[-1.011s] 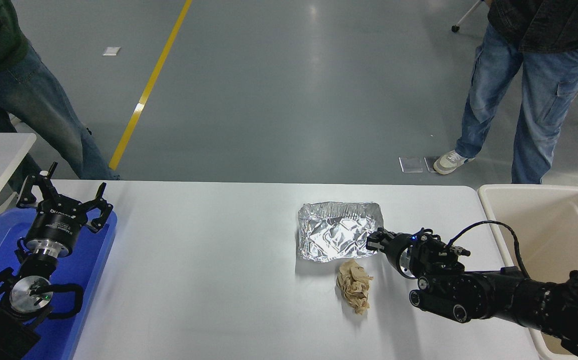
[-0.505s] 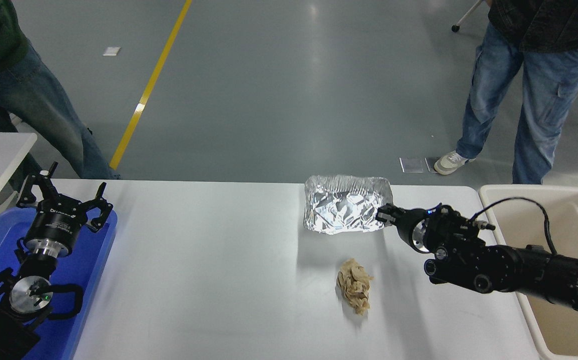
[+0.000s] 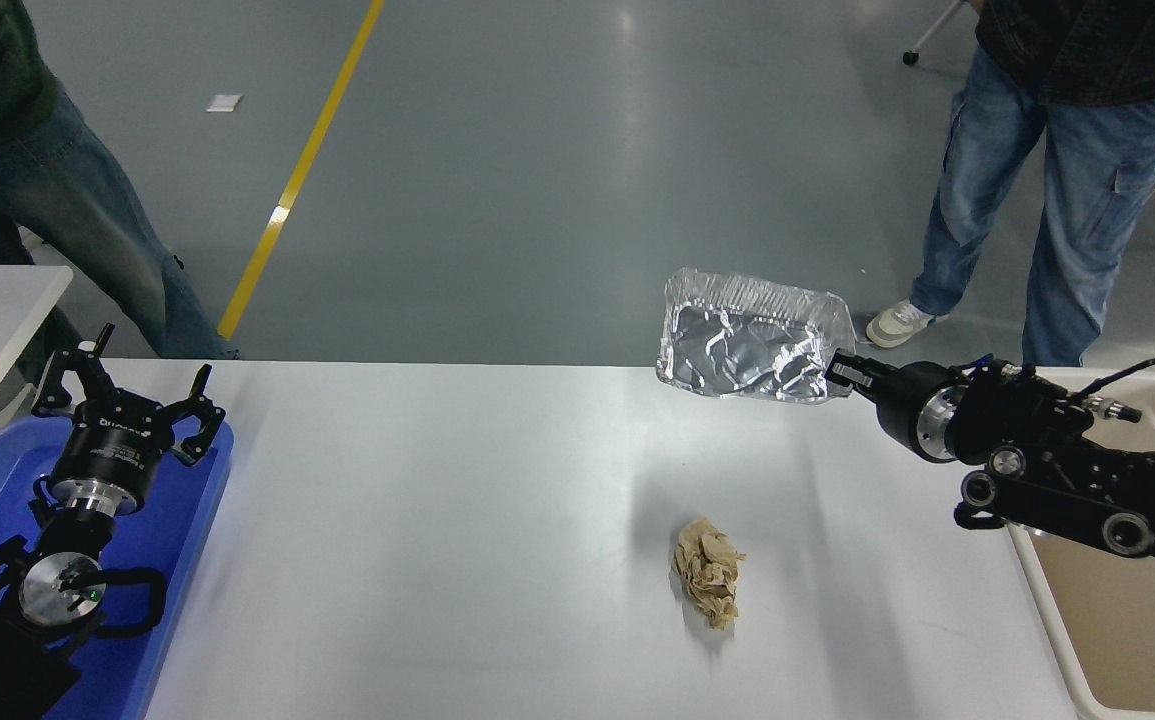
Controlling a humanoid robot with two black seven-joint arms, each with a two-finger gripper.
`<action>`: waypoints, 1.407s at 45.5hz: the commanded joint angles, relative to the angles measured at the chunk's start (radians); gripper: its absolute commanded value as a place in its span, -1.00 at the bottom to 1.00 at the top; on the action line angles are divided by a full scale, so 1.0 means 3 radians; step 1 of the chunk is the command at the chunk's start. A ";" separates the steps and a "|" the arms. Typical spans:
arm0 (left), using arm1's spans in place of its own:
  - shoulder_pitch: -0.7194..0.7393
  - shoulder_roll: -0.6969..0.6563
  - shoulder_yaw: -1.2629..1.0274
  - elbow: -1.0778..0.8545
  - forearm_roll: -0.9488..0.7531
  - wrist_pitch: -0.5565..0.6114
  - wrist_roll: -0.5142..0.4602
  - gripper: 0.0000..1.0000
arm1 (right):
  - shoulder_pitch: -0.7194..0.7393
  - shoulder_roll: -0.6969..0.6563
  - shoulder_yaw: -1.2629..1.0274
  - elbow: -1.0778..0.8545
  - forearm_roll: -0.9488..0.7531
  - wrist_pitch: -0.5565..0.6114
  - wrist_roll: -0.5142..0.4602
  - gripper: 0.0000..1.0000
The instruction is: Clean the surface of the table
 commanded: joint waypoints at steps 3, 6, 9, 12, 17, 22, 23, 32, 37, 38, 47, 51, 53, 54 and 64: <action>0.0004 0.0000 0.0000 0.0001 0.0001 0.0000 0.0000 1.00 | 0.0000 -0.0606 0.0183 0.0439 0.0006 -0.0003 0.0045 -1.00; 0.0004 0.0000 0.0000 0.0001 0.0001 0.0000 0.0000 1.00 | 0.0000 -0.0719 0.0193 0.0490 0.0006 0.0002 0.0071 -1.00; -0.0001 0.0000 0.0000 0.0001 0.0001 0.0000 0.0000 1.00 | 0.0000 -0.0831 0.0193 0.0541 0.0006 0.0007 0.0107 -1.00; 0.0004 0.0000 0.0000 0.0001 0.0001 0.0000 0.0000 1.00 | 0.0000 -0.0954 0.0198 0.0577 0.0006 0.0048 0.0158 -1.00; -0.0001 0.0000 0.0000 0.0001 0.0001 0.0000 0.0000 1.00 | -0.0036 -0.1158 0.0193 0.0577 0.0006 0.0109 0.0301 -1.00; 0.0004 0.0000 0.0000 0.0001 0.0001 0.0000 0.0000 1.00 | -0.0072 -0.1419 0.0188 0.0551 0.0153 0.0257 0.0480 -1.00; 0.0004 0.0000 0.0000 0.0001 0.0001 0.0000 0.0000 1.00 | -0.0082 -0.1485 0.0188 0.0551 0.0230 0.0303 0.0531 -1.00; -0.0001 0.0000 0.0000 0.0001 0.0001 0.0000 0.0000 1.00 | -0.0225 -0.1879 0.0152 0.0419 0.0563 0.0518 0.0894 -1.00; -0.0001 0.0000 0.0000 0.0001 0.0001 0.0000 0.0000 1.00 | -0.0404 -0.1966 0.0168 0.0265 0.0634 0.0523 0.1017 -1.00; -0.0001 0.0000 0.0000 0.0001 0.0001 0.0000 0.0000 1.00 | -0.0435 -0.1977 0.0168 0.0235 0.0675 0.0523 0.1032 -1.00; 0.0004 0.0000 0.0000 0.0001 0.0001 0.0000 0.0000 1.00 | -0.0752 -0.1931 0.0147 -0.0195 0.0926 0.0523 0.1160 -1.00; 0.0004 0.0000 0.0000 -0.0004 0.0001 0.0000 0.0000 1.00 | -0.0920 -0.1870 0.0157 -0.0374 0.1008 0.0523 0.1165 -1.00; -0.0001 0.0000 0.0000 0.0001 0.0001 0.0000 0.0000 1.00 | -0.1002 -0.1824 0.0163 -0.0481 0.1049 0.0518 0.1170 -1.00; 0.0004 0.0000 0.0000 0.0001 0.0001 0.0000 0.0000 1.00 | -0.1038 -0.1798 0.0168 -0.0537 0.1079 0.0518 0.1175 -1.00; -0.0001 0.0000 0.0000 0.0001 0.0001 0.0000 0.0000 1.00 | -0.1437 -0.1313 0.0188 -0.1319 0.1493 0.0513 0.1175 -1.00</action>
